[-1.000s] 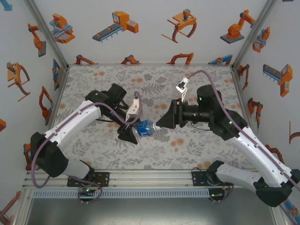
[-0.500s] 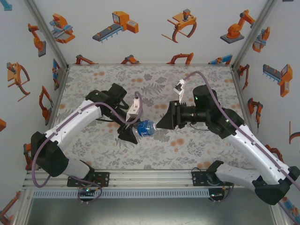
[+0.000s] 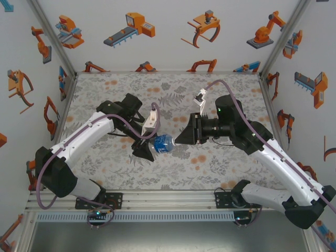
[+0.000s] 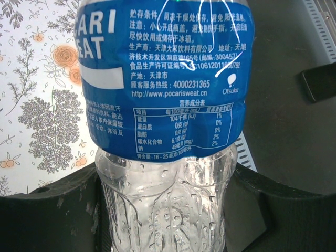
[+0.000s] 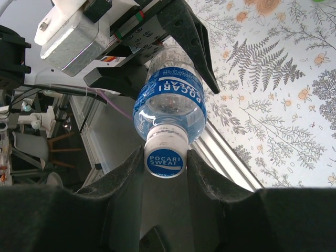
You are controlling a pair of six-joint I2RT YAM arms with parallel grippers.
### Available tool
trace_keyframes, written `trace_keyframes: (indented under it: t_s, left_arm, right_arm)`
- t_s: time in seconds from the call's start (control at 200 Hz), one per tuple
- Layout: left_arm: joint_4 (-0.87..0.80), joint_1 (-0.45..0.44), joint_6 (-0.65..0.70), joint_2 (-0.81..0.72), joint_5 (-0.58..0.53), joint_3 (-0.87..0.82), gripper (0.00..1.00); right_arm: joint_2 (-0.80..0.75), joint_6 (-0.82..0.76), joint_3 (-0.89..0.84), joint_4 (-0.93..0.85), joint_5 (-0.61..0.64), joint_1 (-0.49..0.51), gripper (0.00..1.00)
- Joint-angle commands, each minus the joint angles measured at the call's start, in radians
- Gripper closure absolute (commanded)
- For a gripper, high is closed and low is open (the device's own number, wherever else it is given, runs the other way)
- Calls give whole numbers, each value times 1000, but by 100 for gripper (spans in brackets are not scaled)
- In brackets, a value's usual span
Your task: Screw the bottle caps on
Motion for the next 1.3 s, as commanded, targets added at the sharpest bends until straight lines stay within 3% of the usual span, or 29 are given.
trace_keyframes:
  t_s: [0.0, 0.345, 0.481, 0.726, 0.826, 0.911, 0.971, 1.046, 1.157, 1.292]
  left_arm:
    - [-26, -7, 16, 3, 45, 33, 100]
    - [-26, -8, 45, -6, 52, 21, 100]
    - [-26, -9, 50, -7, 61, 20, 100]
    - [-25, -9, 64, -10, 82, 15, 100]
    - [-26, -10, 62, -9, 78, 17, 100]
    - [-25, -11, 56, -7, 66, 19, 100]
    - [-26, -11, 52, -5, 55, 23, 100]
    - [-26, -11, 44, -1, 48, 24, 100]
    - [-25, -11, 39, 3, 38, 30, 100]
    - [-19, -10, 20, 9, 23, 34, 100]
  right_arm:
    - [-4, 0, 8, 1, -3, -4, 74]
    - [-108, -156, -48, 119, 12, -4, 100]
    - [-145, -235, -69, 156, 10, -4, 100]
    - [-174, -380, -140, 316, -105, -5, 100]
    - [-144, -383, -114, 284, -108, -4, 100]
    - [-110, -314, -80, 226, -35, -4, 100]
    - [-95, -261, -61, 188, 8, -4, 86]
    - [-90, -195, -50, 166, 50, -4, 82]
    - [-92, -71, -57, 154, 105, -4, 56]
    - [-78, 45, -55, 102, 142, -5, 53]
